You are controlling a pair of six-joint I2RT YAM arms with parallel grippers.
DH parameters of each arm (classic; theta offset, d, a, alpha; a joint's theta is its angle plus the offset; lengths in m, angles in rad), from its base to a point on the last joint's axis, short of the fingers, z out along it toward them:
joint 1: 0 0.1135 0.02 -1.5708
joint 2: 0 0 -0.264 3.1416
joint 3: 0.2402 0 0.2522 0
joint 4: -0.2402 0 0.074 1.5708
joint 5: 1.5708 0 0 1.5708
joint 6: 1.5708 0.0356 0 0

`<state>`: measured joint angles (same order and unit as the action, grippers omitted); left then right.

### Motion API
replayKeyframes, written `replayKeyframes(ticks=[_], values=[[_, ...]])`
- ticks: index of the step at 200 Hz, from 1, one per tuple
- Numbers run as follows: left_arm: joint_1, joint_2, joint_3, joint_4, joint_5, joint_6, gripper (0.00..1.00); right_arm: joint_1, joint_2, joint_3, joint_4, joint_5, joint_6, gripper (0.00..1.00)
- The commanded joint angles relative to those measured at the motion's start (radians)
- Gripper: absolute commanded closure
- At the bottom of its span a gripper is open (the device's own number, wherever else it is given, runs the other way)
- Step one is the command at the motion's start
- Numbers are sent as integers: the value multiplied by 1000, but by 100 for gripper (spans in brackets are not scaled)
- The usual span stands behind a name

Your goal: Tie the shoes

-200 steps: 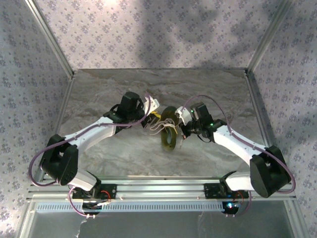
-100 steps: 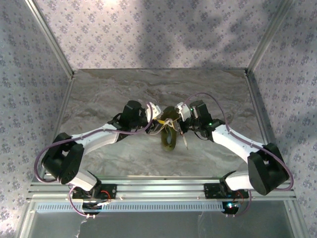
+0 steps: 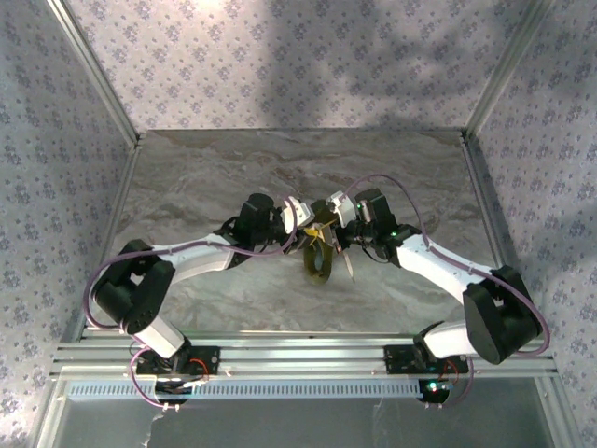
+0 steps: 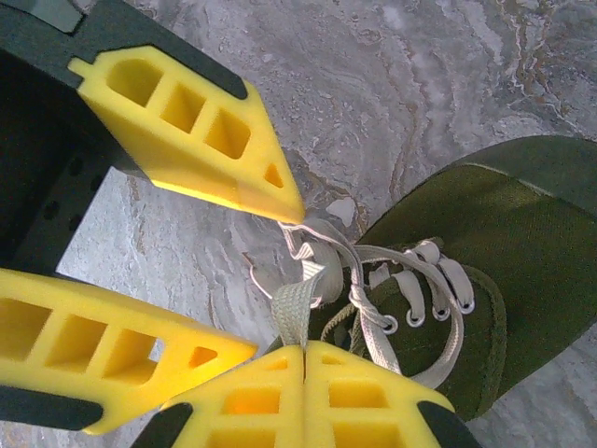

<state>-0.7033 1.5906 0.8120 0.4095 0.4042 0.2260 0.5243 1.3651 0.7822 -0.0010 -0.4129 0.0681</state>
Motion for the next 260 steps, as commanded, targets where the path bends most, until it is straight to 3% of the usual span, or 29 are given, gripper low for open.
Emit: replayKeyframes(ticks=[1,72,91,135,172,208,260], values=[[-1,17,-5,71,31,3,56,8,13,-8,24,-21,19,100],[-1,38,1,101,73,-17,59,12,37,-1,31,-30,18,100],[-2,52,7,106,101,-27,68,14,36,-6,43,-32,16,100],[7,53,4,94,117,-35,100,14,29,-11,56,-32,10,100],[29,28,-13,84,119,-33,100,14,16,-18,54,-24,9,100],[43,9,-12,31,117,-6,100,-6,-31,-29,27,7,19,71],[46,0,16,-76,119,49,100,-105,2,10,-100,40,140,66]])
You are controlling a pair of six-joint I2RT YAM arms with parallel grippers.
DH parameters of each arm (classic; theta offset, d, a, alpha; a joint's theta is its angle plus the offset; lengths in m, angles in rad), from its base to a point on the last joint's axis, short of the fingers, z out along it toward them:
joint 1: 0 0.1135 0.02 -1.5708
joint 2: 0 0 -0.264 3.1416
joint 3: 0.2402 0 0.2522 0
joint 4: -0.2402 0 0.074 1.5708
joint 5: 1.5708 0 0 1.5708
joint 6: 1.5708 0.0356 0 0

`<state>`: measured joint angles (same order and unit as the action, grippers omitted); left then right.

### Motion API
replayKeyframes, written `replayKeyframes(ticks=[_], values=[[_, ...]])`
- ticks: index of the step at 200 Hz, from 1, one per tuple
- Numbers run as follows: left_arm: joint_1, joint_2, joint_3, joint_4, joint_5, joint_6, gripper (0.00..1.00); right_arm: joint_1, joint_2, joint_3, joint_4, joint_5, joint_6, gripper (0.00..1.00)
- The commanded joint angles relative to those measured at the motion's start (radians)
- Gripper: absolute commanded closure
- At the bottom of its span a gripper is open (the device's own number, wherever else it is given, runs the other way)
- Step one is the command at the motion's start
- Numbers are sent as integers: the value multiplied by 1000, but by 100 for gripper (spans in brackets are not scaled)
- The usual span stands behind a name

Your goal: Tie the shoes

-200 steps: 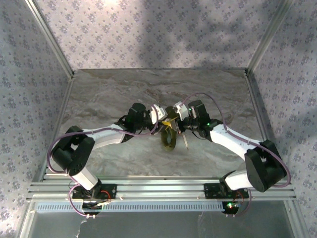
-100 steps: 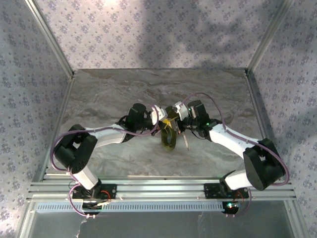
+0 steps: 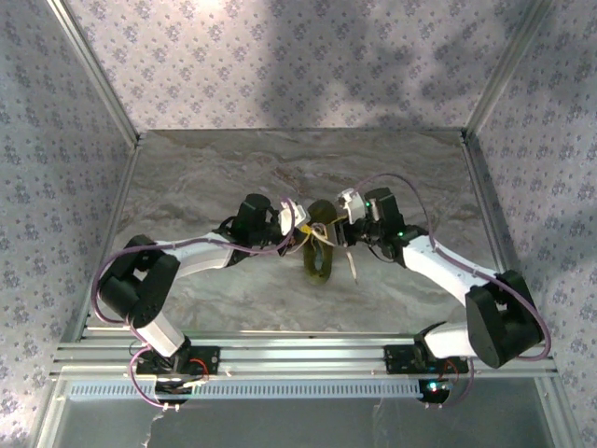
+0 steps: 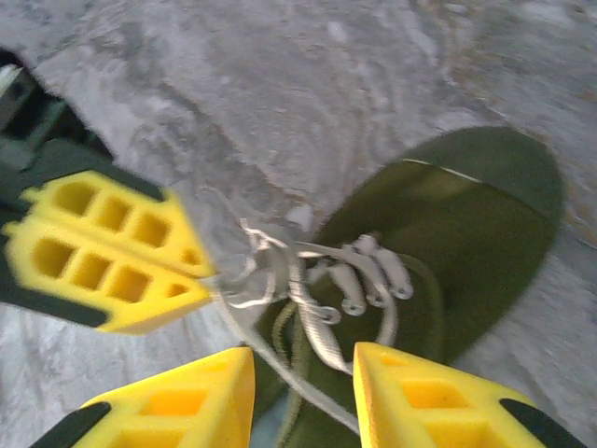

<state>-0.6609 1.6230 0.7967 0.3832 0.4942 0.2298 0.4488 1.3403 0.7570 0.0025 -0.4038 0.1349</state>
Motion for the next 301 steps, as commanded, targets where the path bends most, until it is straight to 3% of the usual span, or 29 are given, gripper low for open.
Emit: replayKeyframes(ticks=[1,59,140,162,213,301], values=[[3,-32,31,-52,30,46,100,-30,29,37,-106,31,75,66],[3,-26,68,-109,48,65,100,-30,201,118,-133,-41,119,66],[-2,-26,97,-160,55,83,100,-28,299,177,-122,-61,111,67],[-3,-25,110,-179,55,87,100,-28,317,180,-121,-67,105,73],[-3,-4,165,-237,41,79,100,-27,273,177,-97,-45,61,99],[-3,107,280,-300,32,1,100,-25,145,112,-10,-68,-24,100]])
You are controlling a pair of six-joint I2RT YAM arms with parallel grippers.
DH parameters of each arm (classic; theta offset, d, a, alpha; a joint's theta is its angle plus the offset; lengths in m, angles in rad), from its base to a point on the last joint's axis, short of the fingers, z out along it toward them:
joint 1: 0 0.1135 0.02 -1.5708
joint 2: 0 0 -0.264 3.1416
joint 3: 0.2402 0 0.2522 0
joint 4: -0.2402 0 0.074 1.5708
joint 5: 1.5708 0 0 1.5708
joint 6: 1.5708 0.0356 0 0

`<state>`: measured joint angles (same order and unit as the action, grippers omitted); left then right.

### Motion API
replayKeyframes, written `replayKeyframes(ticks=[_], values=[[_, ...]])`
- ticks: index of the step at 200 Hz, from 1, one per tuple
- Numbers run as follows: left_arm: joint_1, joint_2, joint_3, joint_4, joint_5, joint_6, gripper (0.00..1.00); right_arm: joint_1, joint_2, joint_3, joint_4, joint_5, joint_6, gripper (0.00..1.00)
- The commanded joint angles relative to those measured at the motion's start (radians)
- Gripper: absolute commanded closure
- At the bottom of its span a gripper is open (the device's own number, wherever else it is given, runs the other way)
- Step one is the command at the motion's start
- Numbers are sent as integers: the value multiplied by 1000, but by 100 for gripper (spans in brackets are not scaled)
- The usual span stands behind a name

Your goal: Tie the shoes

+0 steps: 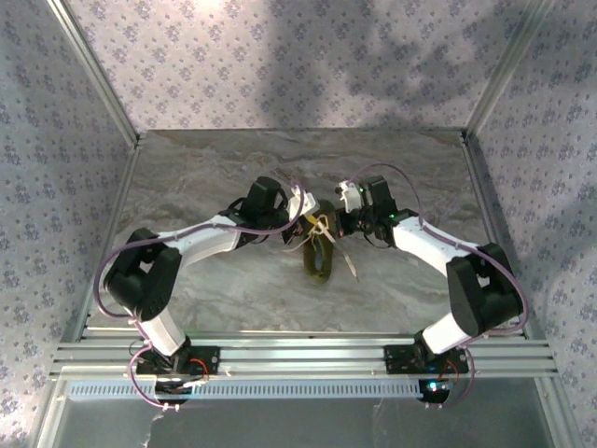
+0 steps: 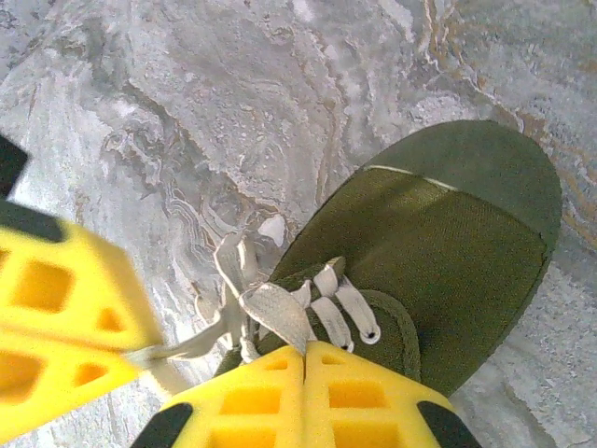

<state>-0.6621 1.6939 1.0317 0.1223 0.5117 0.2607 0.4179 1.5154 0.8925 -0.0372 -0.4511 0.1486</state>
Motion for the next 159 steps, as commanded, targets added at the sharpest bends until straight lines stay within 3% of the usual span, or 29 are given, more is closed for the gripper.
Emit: replayKeyframes(ticks=[1,118,159], values=[[-1,38,47,-40,14,-31,100,5,-31,-25,30,-21,-38,100],[-2,153,84,36,-9,-136,100,6,-11,-32,40,-132,-64,100],[-2,177,66,53,-13,-153,100,-10,3,-44,74,-166,-43,80]])
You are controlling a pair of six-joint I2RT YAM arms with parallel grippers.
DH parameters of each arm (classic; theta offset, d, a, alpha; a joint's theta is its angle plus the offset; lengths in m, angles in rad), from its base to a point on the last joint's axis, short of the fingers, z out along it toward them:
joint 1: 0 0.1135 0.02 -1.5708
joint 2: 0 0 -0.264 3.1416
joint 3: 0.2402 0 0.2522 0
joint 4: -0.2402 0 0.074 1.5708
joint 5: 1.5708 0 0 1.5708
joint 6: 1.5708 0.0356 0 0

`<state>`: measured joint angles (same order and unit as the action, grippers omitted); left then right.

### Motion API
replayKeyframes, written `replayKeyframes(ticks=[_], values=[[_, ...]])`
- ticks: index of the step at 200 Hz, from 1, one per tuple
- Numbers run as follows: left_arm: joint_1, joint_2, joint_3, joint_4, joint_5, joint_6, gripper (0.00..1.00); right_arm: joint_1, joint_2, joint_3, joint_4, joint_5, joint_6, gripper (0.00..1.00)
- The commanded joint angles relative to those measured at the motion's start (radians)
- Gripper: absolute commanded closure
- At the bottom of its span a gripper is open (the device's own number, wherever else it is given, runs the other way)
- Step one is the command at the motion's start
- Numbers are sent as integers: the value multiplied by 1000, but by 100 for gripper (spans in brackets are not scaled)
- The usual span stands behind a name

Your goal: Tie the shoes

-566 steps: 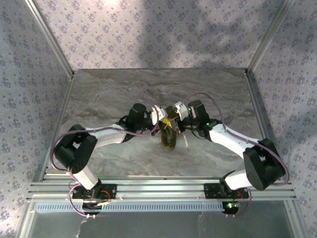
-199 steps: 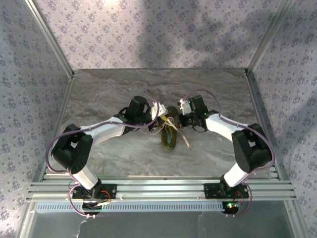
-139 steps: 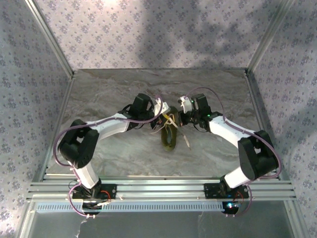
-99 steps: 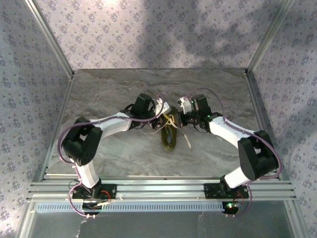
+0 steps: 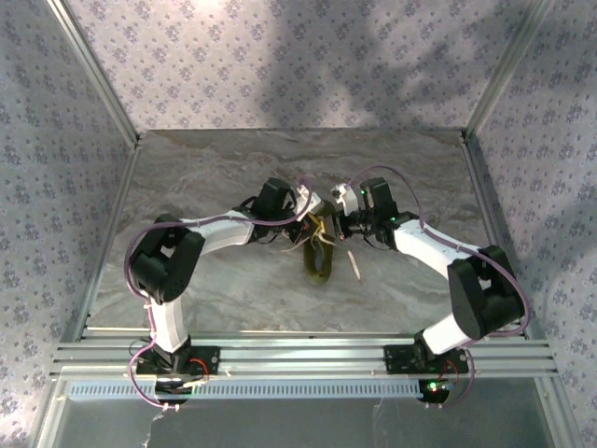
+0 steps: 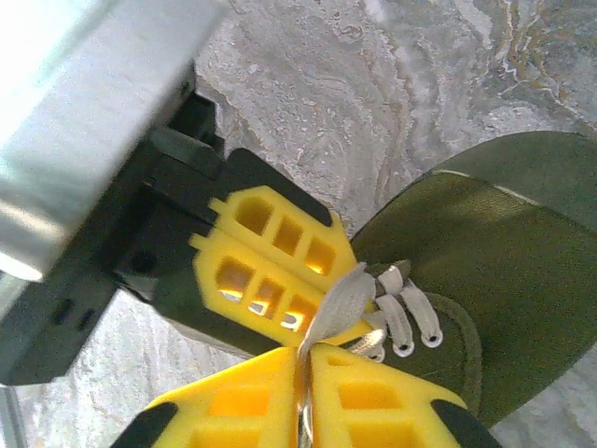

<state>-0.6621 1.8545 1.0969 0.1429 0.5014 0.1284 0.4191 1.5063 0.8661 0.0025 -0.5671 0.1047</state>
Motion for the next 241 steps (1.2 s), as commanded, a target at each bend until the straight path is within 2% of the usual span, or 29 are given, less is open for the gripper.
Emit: replayKeyframes(ticks=[1,17,40,76,96,149,241], values=[[-2,16,-1,33,-3,-21,100,-12,13,-18,37,-50,2,80],[-1,18,-7,32,-7,-21,100,-31,18,-23,54,-73,19,74],[-1,19,-14,29,-14,-20,100,-62,28,-25,53,-92,33,72],[-2,18,-17,20,-17,-16,100,-149,40,-56,61,-35,112,75],[-2,16,-16,15,-16,-15,100,-187,83,-64,67,-53,157,78],[-2,11,-17,15,0,-8,100,-151,209,-86,252,-206,233,79],[-2,6,-9,-21,62,26,100,-121,187,-103,345,-267,218,75]])
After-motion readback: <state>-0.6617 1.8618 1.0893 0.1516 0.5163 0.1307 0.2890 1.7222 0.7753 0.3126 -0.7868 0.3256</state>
